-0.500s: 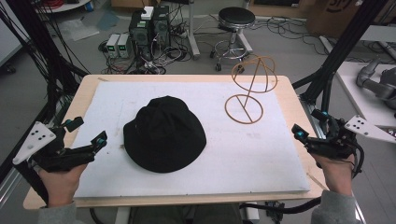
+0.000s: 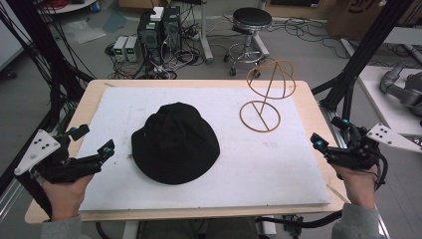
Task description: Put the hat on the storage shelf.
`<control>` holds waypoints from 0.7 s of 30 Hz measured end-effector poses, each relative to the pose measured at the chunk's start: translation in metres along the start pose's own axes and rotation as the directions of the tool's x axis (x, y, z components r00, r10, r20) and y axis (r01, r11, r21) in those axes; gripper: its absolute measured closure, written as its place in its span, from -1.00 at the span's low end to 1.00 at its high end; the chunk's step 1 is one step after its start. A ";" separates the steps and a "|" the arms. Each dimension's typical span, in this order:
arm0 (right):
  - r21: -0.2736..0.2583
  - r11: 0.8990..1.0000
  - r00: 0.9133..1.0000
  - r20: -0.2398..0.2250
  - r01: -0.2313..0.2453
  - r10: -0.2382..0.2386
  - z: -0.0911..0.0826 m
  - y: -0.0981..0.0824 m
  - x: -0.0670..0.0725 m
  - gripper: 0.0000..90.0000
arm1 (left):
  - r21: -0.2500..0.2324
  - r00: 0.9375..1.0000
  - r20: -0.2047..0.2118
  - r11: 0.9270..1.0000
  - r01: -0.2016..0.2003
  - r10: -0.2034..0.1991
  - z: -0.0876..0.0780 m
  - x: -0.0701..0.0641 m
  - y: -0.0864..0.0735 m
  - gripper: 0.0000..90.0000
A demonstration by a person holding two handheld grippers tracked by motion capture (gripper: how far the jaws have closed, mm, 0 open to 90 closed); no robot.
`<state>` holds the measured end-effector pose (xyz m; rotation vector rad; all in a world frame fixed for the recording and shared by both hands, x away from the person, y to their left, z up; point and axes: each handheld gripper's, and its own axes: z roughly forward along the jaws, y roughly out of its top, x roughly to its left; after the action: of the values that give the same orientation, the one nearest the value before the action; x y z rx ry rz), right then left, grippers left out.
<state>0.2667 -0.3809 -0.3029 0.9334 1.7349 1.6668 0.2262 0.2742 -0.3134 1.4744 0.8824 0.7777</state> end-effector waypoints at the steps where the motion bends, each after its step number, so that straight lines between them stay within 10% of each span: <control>1: 0.001 1.000 1.000 -0.001 -0.002 0.002 0.000 0.000 0.000 -0.93 | -0.001 1.000 0.001 1.000 -0.003 0.003 0.000 0.000 0.000 -0.76; 21: 0.026 0.999 0.997 -0.058 0.045 -0.044 0.025 0.002 0.014 -0.93 | 0.010 1.000 -0.010 1.000 -0.002 0.002 -0.007 -0.003 -0.003 -0.76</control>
<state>0.2778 -0.3544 -0.3015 0.8608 1.8075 1.6605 0.2187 0.2749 -0.3154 1.4814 0.8935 0.7845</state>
